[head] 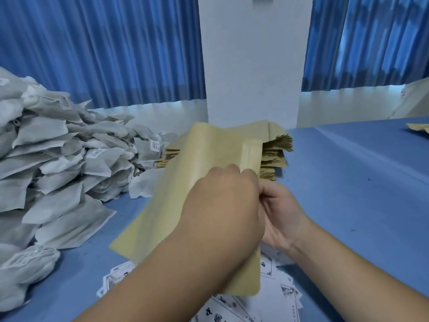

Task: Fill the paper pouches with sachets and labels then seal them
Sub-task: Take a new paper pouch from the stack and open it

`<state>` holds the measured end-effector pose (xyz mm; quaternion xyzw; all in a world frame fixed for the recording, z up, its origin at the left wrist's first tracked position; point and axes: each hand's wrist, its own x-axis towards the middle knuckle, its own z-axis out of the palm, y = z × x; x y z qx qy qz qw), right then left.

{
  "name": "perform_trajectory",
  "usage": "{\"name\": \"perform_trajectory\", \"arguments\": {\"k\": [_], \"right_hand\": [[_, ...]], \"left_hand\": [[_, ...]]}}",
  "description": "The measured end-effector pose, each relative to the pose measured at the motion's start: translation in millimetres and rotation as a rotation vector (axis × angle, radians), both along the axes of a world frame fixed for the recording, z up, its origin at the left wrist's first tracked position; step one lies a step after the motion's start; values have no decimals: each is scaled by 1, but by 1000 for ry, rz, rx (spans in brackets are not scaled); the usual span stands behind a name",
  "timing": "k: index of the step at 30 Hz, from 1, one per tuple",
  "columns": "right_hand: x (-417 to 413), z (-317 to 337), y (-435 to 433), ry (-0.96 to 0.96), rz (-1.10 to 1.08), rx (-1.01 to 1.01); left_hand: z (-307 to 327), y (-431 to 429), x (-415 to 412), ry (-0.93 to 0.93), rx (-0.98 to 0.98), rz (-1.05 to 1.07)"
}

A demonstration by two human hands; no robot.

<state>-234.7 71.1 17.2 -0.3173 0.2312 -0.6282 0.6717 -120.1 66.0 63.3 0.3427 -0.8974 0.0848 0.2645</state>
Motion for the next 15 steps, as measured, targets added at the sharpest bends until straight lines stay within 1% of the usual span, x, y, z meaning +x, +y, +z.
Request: {"name": "perform_trajectory", "arguments": {"k": [4,8,12,14,15], "right_hand": [[-10,-2,6,137,-52,53],[-29,0,18,304,-129,52],[-43,-8,25,268,-40,118],[-51,-11,24,237,-4,137],[-54,-11,25,230,-7,131]], "left_hand": [[-14,1,-2,30,125,19],[-21,1,-16,77,277,-24],[-28,1,-36,81,475,-108],[-31,2,-40,67,504,-126],[-31,4,-40,57,477,-128]]}}
